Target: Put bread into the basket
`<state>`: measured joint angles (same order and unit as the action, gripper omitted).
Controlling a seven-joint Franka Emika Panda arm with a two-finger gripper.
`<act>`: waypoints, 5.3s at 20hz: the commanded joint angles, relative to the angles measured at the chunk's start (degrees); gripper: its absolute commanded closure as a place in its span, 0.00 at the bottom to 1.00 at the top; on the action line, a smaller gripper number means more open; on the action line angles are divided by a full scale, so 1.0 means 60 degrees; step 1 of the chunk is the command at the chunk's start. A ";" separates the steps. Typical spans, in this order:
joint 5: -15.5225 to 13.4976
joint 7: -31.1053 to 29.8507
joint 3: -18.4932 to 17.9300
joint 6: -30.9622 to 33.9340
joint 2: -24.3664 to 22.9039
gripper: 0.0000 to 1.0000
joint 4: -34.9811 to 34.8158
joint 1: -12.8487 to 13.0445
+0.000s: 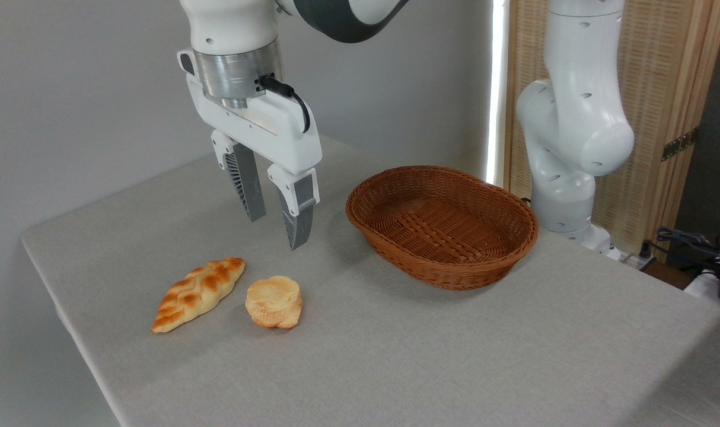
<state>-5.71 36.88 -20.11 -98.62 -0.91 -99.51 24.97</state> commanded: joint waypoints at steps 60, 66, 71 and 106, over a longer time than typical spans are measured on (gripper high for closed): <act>0.0000 0.0152 0.3015 0.0265 -0.0025 0.00 0.0150 -0.3195; 0.0000 0.0152 0.3073 0.0235 0.0019 0.00 0.0150 -0.3165; 0.0000 0.0167 0.3132 -0.0263 0.0166 0.00 -0.0055 -0.2960; 0.0073 0.1339 0.3308 -0.4247 0.0971 0.46 -0.2458 -0.2404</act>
<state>-5.71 44.19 -0.30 -123.24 5.25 -114.26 10.55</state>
